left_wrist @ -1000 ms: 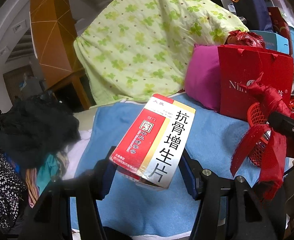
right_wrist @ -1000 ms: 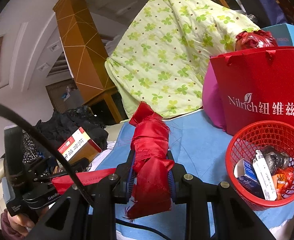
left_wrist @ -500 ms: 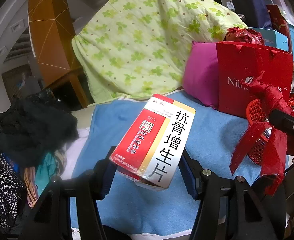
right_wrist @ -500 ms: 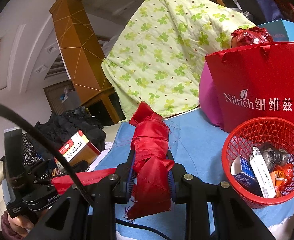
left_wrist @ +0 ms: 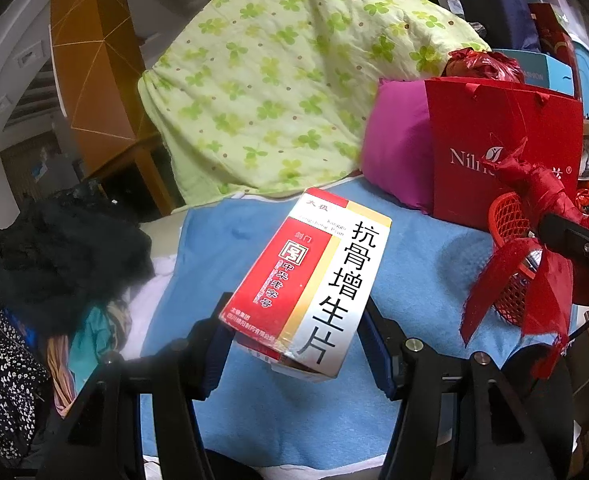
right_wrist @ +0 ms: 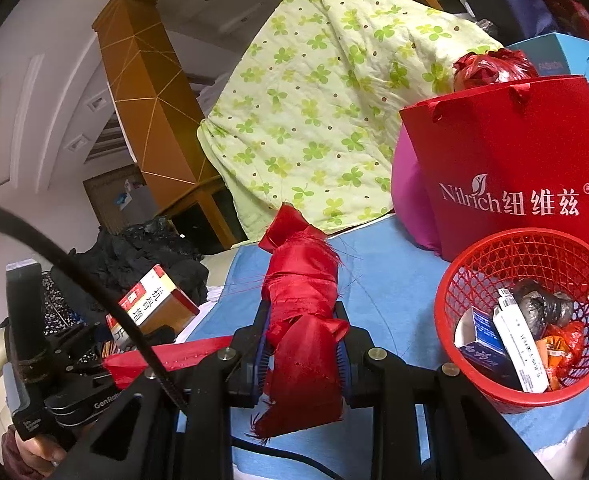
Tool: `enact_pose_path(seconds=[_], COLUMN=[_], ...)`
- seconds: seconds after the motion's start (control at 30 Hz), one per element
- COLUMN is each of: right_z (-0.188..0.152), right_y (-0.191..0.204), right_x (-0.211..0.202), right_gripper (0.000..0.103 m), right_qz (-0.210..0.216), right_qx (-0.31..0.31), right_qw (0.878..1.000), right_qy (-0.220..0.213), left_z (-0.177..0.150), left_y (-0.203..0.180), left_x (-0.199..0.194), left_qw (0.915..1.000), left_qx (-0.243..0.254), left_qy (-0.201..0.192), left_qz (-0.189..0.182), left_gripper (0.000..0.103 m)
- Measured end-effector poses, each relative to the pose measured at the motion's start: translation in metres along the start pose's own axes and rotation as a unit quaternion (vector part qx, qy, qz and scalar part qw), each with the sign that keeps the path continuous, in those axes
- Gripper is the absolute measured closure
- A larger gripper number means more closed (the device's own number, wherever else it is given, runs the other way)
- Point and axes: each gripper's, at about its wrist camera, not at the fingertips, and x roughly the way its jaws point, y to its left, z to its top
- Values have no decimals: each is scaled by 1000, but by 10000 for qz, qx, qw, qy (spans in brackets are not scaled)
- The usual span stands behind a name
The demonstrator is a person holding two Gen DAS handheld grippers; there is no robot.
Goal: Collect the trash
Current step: 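Lift pill box with left tool while right tool lifts red ribbon, then carry pill box with left tool toward basket while right carries red ribbon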
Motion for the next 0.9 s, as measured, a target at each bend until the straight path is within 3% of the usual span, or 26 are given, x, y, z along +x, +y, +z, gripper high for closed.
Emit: enact_pose_path(seconds=[0.9], right_z=[-2], right_y=[-19], right_x=[-5], right_gripper=[73], right_qz=[-89], right_qx=[188], right_qw=[9998], right_qy=[-43], left_z=[3], left_y=[-15], left_x=[4], left_qw=[9997], left_qx=[242], left_qy=[31], left_qz=[-100], left_gripper=[42])
